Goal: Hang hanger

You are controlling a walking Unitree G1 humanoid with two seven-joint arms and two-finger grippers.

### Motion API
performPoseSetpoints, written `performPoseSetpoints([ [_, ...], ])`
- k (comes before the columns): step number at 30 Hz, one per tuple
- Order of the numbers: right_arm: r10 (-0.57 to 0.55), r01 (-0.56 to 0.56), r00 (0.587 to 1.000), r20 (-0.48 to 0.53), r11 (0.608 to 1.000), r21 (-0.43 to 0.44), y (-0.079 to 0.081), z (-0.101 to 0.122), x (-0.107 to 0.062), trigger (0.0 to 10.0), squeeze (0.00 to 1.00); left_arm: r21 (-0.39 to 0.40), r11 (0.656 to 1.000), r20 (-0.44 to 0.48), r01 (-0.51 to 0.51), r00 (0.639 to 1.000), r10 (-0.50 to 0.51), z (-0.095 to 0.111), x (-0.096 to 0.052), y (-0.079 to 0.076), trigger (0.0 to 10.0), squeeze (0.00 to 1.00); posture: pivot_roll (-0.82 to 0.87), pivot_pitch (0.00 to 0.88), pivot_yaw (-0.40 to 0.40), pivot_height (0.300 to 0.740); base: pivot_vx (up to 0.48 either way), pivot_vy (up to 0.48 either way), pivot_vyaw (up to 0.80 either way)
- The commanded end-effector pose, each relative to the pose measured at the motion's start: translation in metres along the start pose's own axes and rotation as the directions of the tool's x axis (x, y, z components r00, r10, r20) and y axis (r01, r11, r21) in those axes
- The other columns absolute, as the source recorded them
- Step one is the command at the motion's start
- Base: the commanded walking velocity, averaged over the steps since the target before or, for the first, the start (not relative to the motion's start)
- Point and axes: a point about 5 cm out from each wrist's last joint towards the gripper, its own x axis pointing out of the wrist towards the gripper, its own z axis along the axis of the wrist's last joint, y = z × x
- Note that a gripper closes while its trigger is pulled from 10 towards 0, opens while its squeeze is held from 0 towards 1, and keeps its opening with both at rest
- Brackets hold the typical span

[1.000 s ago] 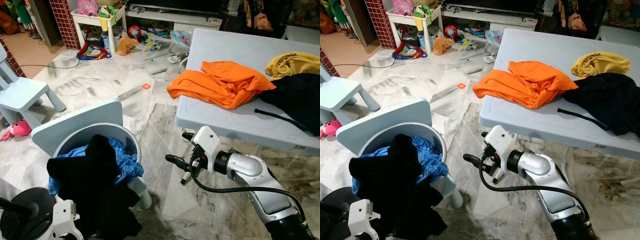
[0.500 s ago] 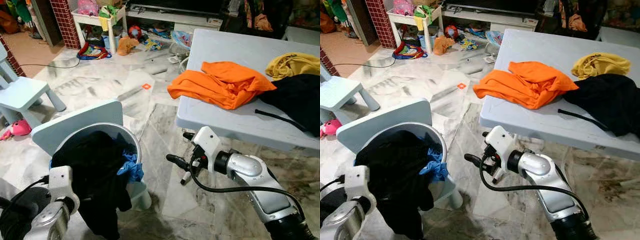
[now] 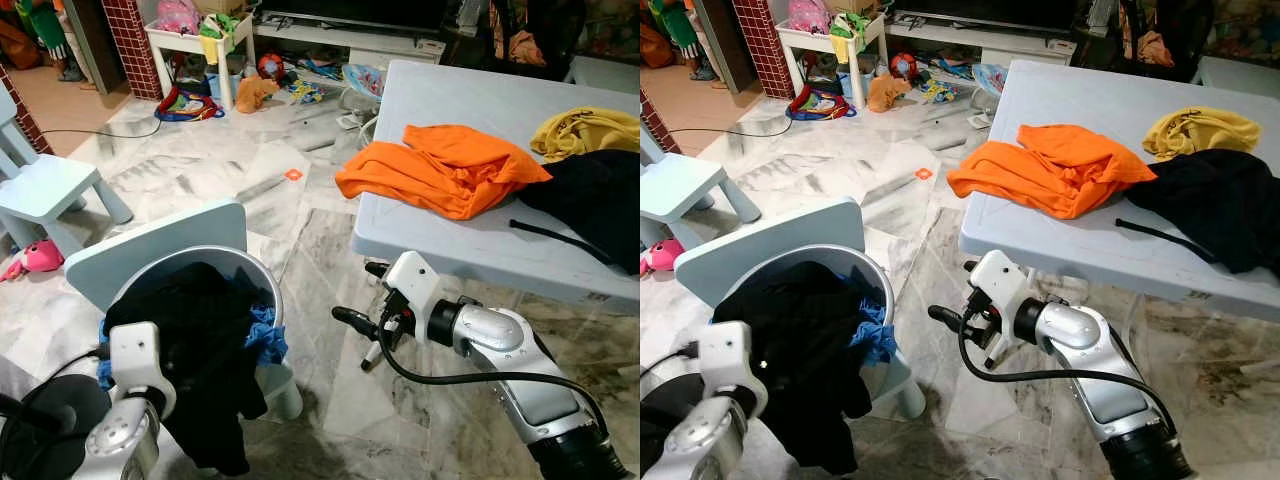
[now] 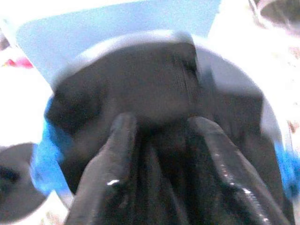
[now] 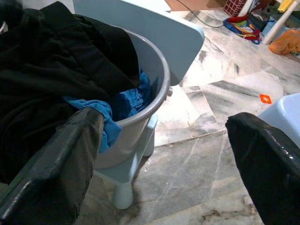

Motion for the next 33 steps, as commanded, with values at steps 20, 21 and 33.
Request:
performPoseSetpoints([
  [20,0.010,-0.010,1.000,-0.004,0.999,-0.036,0.002,0.000,0.000,10.0,0.00,-0.246,0.967,-0.100,-0.065,0.994,0.041,0.020,0.048,0.000,10.0,1.00,-0.12,0.064,-0.035,0.740,0.000,0.000,0.00],
  [21,0.010,-0.011,1.000,-0.005,0.999,-0.037,0.002,0.000,0.000,10.0,0.00,-0.245,0.967,-0.114,-0.062,0.993,0.035,0.019,0.049,0.000,10.0,1.00,-0.12,0.064,-0.035,0.740,0.000,0.000,0.00],
  [33,0.007,-0.008,1.000,-0.021,0.999,-0.042,0.005,-0.003,0.000,10.0,0.00,-0.251,0.968,-0.229,-0.021,0.973,-0.038,0.003,0.052,0.008,0.0,0.00,-0.11,0.071,-0.025,0.740,0.000,0.000,0.00],
])
